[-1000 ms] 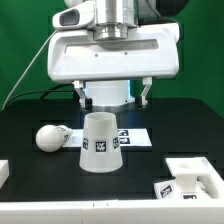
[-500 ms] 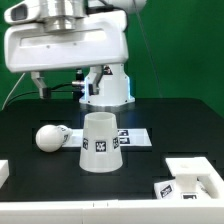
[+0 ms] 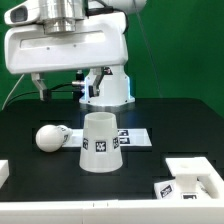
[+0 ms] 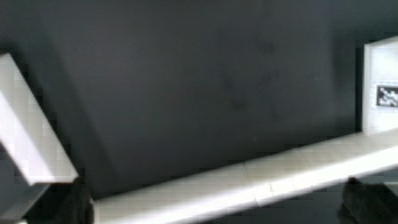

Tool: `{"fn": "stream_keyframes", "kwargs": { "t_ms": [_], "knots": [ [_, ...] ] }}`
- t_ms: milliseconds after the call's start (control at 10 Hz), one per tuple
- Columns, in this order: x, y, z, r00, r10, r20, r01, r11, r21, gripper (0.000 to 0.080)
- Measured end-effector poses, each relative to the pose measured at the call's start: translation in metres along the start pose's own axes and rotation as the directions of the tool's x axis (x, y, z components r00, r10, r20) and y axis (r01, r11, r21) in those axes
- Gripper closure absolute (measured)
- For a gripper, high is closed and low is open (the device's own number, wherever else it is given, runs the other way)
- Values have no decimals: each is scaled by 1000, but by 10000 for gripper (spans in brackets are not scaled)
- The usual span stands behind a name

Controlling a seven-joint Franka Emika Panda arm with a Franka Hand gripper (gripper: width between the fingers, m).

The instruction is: Assemble lamp

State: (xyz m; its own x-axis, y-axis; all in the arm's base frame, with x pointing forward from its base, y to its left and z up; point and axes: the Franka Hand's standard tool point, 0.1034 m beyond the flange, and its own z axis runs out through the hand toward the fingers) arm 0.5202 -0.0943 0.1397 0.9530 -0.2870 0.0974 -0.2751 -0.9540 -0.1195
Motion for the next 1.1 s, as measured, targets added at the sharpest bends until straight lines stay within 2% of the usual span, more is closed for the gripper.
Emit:
{"fn": "stream_keyframes", "kwargs": {
  "t_ms": [200,300,400,500,700,800,900,1000,1100],
  "knots": [
    [-22,40,10,992,73,100,-72,997,-9,100],
    [-33,57,16,982,84,170,-86,996,5,100],
    [-32,59,16,973,99,209,-105,994,17,100],
    [-36,54,16,951,89,295,-102,994,30,100],
    [-36,53,18,904,84,420,-113,993,45,100],
    [-44,58,20,868,62,493,-106,993,61,100],
    [-55,80,25,794,75,603,-134,989,53,100],
    [-61,93,29,720,109,685,-181,983,34,100],
    [-66,98,34,639,130,758,-216,976,14,100]
  ]
}}
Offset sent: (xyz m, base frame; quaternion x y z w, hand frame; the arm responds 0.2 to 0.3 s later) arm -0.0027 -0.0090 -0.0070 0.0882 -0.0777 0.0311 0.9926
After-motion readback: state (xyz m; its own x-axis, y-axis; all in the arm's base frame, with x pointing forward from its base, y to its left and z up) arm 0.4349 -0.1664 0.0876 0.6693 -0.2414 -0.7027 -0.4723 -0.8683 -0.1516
